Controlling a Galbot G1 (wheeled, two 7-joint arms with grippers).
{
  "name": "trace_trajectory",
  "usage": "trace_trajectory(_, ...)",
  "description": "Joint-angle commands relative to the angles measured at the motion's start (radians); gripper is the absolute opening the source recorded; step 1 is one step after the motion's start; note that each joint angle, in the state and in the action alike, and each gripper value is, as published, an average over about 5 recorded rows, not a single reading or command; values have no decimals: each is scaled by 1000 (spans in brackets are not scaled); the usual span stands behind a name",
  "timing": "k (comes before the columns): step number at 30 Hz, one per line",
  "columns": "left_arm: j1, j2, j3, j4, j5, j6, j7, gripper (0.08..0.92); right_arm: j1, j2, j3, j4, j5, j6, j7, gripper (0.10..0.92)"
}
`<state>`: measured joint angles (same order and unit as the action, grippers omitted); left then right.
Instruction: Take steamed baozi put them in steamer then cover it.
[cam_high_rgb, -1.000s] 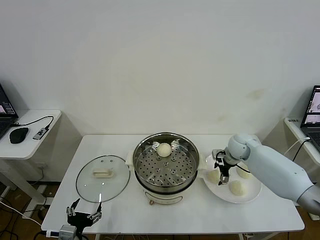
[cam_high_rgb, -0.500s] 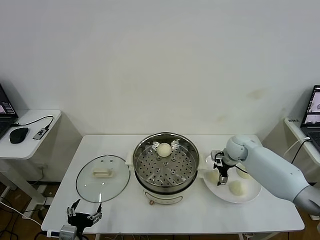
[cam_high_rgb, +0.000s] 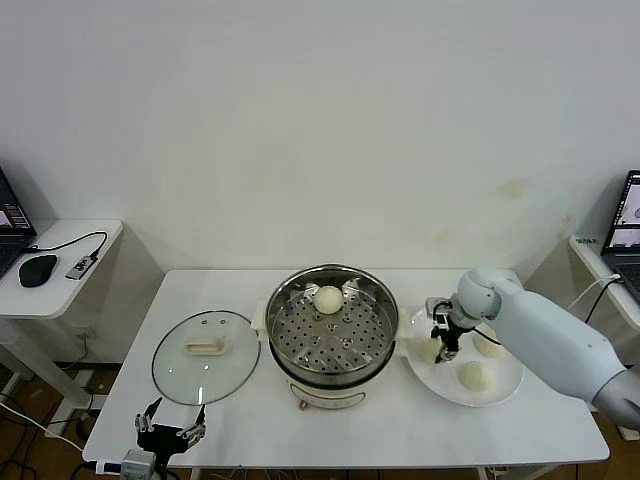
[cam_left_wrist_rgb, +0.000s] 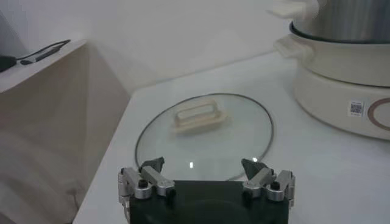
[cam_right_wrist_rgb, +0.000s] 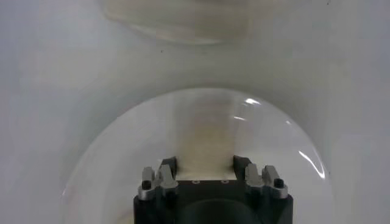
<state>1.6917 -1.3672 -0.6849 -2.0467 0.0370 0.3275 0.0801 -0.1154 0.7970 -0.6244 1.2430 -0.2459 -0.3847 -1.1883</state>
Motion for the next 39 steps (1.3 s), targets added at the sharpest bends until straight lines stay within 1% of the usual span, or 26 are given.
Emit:
trace_trajectory(1,-2,-1,2,-4,1,0,0,823,125,-79,-62,80,66,-14,-31,569)
trace_trajectory(5,-11,-4,5,-16,7,1,0,823,315,-133,-143,143,158,-40,-80,568)
trace_trajectory(8,-16,-4,4,-28,14,3,1,823,486,-146,-247,183,258,-64,-109,568)
trace_trajectory(12,-19,-1,-3,-48,10,6,3,823,699,-114,-386,211,377,-96,-130,568)
trace_trajectory(15,-21,0,-6,-63,7,9,4,823,776,-63,-444,212,436,-123,-137,568)
trace_trajectory(22,-19,3,-18,-81,7,16,6,823,807,64,-482,226,569,-210,-131,568)
trace_trajectory(26,-18,3,-23,-85,7,16,4,823,799,153,-495,205,626,-255,-115,568)
trace_trajectory(31,-20,-2,-25,-95,7,16,3,823,765,272,-507,156,635,-282,-97,568)
trace_trajectory(39,-27,-6,-25,-93,1,18,5,823,687,418,-513,62,622,-305,-60,568)
